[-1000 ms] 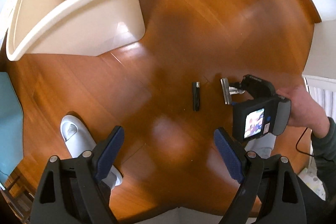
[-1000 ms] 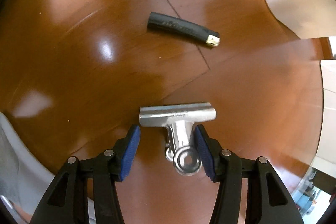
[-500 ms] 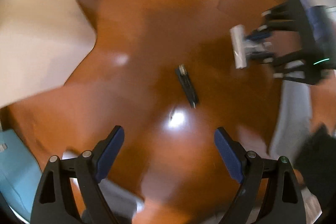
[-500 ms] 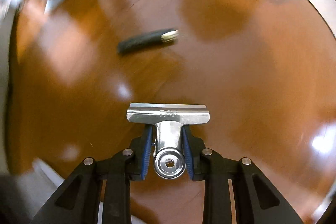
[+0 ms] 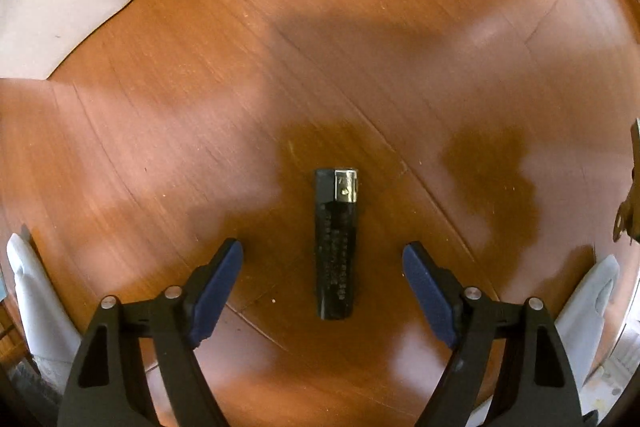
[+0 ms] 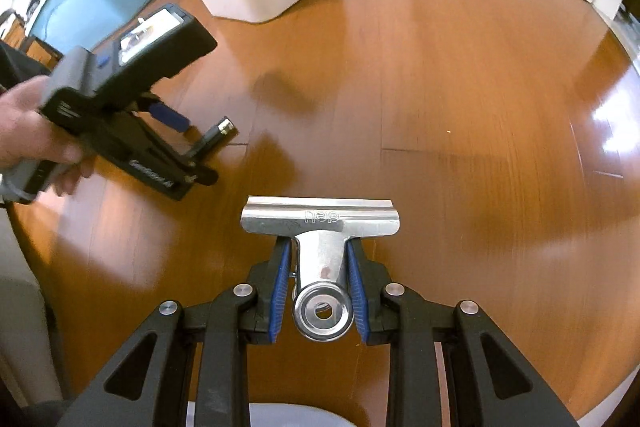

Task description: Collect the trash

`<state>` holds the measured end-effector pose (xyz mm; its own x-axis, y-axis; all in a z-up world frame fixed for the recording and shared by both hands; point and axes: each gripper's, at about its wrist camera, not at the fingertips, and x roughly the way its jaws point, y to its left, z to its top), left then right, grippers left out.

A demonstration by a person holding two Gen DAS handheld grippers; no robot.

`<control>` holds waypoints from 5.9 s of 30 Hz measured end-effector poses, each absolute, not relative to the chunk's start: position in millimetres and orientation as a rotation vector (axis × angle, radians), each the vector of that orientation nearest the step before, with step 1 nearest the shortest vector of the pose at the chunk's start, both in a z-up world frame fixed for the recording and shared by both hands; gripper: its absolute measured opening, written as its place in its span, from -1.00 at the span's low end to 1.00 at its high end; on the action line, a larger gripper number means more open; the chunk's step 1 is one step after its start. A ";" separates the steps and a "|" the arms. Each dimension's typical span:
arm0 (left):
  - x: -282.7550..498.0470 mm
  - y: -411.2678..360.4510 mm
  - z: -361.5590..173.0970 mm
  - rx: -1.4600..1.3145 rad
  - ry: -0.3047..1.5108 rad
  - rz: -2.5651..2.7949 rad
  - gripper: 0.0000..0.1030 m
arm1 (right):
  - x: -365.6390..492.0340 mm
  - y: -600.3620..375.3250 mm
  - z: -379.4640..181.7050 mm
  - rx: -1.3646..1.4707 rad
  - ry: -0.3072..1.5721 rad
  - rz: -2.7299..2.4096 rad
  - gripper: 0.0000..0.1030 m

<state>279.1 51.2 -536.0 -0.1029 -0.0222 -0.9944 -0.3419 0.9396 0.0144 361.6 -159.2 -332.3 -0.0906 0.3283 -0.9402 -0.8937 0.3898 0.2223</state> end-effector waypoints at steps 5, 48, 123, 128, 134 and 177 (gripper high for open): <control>272.7 45.1 -537.5 -0.258 1.645 0.265 0.61 | 339.8 -167.3 -340.8 -0.576 1.263 1.109 -0.44; 291.8 308.8 -205.4 -0.475 1.055 0.521 0.17 | 366.4 -113.8 -41.5 -0.535 1.029 0.990 -0.44; -123.9 127.5 -14.5 -0.201 0.846 0.305 0.76 | 43.1 -123.0 109.7 -0.163 0.893 0.869 1.00; -121.3 125.4 -18.7 -0.159 0.856 0.337 0.76 | 40.2 -110.5 99.7 -0.226 0.900 0.871 1.00; -121.2 125.9 -21.2 -0.177 0.864 0.296 0.76 | 41.1 -105.4 94.8 -0.228 0.916 0.877 1.00; -123.6 128.6 -23.0 -0.199 0.889 0.301 0.76 | 36.1 -97.3 89.1 -0.251 0.921 0.906 1.00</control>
<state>-123.6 128.6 -23.0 0.5924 0.1751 -0.7864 -0.3387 0.9398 -0.0459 36.1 -97.3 89.1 0.2789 0.5661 -0.7757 -0.7662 0.6181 0.1756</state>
